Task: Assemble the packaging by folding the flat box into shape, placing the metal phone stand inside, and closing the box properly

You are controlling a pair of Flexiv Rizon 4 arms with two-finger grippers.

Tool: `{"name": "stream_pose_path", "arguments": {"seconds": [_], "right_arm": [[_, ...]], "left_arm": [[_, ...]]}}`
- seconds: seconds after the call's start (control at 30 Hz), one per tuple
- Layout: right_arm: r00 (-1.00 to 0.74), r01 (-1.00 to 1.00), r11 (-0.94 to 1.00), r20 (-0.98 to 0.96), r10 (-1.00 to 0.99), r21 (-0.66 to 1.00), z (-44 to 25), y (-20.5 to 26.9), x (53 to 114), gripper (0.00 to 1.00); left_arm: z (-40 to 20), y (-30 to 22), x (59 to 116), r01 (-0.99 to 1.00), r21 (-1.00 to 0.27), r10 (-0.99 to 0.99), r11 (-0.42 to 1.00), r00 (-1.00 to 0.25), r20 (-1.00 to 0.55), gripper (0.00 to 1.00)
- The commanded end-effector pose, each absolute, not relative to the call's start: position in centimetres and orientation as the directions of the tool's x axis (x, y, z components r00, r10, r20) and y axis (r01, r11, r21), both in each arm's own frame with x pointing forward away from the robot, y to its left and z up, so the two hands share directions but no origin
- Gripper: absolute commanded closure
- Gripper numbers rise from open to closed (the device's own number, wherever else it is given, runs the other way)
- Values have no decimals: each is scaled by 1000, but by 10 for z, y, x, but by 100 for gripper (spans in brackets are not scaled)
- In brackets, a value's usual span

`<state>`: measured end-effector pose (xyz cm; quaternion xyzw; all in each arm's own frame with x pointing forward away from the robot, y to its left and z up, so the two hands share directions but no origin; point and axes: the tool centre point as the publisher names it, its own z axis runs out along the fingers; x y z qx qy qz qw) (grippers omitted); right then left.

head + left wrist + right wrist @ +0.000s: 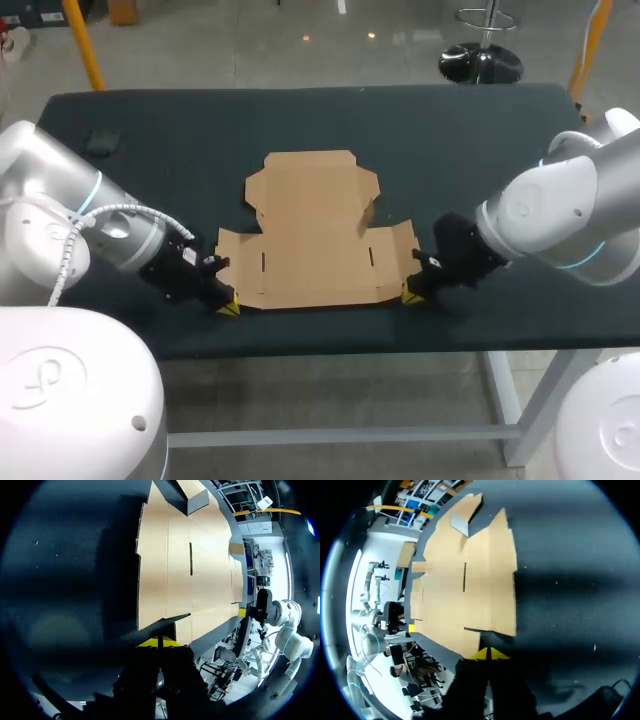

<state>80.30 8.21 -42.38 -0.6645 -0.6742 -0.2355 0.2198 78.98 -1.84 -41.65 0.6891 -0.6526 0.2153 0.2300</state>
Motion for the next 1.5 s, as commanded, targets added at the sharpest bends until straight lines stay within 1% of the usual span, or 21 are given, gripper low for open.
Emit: {"name": "stream_pose_path", "arguments": {"seconds": [0.03, 0.4, 0.6, 1.07, 1.5], "right_arm": [[-27, 1000, 15, 614, 789, 25, -420, 83, 804, 100], [-46, 999, 33, 591, 805, 33, -412, 90, 807, 100], [-45, 999, 33, 586, 809, 31, -411, 90, 809, 100], [-60, 998, 52, 568, 821, 31, -409, 102, 814, 100], [-96, 995, 77, 544, 833, 57, -403, 119, 812, 100]], "left_arm": [[-417, -24, 792, -999, 40, -815, -35, 51, 578, 100], [-405, -32, 794, -999, 36, -856, -38, 51, 514, 100], [-399, -31, 794, -998, 31, -861, -49, 58, 505, 100], [-394, -47, 800, -1000, 20, -878, -21, 28, 478, 100], [-392, -64, 794, -1000, 8, -890, 20, -14, 456, 100]]}}
